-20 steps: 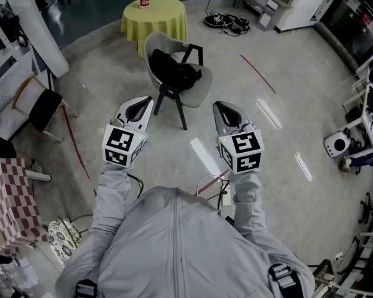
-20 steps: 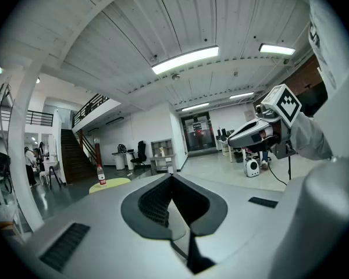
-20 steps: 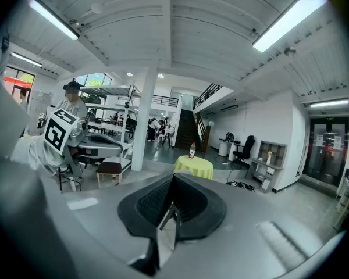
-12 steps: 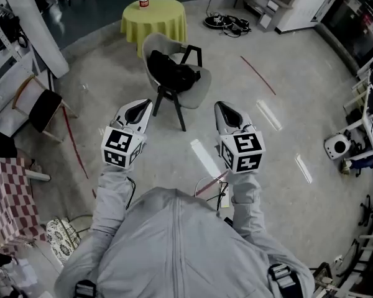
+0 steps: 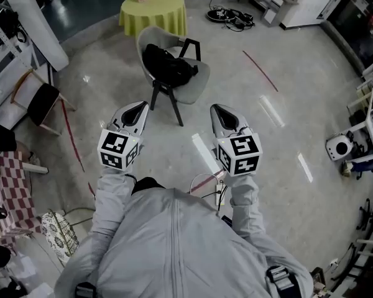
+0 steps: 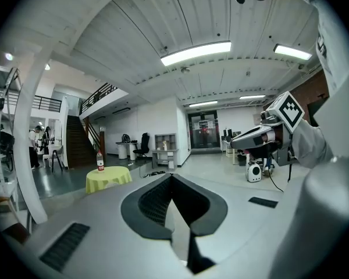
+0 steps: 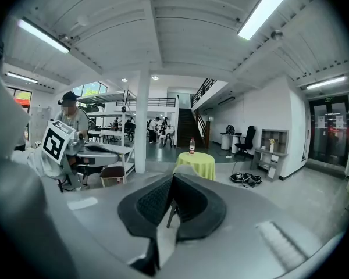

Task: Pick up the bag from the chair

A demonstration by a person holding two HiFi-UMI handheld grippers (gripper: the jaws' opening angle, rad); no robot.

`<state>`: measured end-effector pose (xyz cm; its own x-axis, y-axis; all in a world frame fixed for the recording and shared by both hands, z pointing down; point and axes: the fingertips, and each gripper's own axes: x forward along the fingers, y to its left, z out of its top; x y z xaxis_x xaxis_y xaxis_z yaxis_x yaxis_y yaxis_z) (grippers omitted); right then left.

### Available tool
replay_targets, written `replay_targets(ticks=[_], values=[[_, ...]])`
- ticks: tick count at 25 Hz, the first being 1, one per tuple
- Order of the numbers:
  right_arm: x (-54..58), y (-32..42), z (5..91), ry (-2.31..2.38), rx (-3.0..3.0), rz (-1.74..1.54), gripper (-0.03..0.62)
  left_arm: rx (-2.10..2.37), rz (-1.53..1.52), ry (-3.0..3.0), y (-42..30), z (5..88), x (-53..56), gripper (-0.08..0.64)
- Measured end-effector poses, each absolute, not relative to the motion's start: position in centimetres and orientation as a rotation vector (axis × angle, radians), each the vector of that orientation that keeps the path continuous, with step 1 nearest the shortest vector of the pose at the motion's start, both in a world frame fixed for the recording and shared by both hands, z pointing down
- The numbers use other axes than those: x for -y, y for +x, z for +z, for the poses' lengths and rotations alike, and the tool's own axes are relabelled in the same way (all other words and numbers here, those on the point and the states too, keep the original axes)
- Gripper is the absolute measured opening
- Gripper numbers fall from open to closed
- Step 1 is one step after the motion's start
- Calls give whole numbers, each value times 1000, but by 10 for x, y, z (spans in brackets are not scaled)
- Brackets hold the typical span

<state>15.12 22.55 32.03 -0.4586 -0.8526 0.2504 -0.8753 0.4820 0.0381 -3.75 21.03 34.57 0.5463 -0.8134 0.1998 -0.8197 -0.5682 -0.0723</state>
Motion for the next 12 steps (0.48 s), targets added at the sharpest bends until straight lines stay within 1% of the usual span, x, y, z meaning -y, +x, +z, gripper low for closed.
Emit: replay_targets(ticks=[5, 12], values=[[-209, 158, 326, 1462, 2518, 172, 11, 1437, 377, 2732, -26, 354, -198, 6], [-159, 158, 343, 1443, 2517, 206, 12, 1451, 405, 2717, -31, 366, -147, 6]])
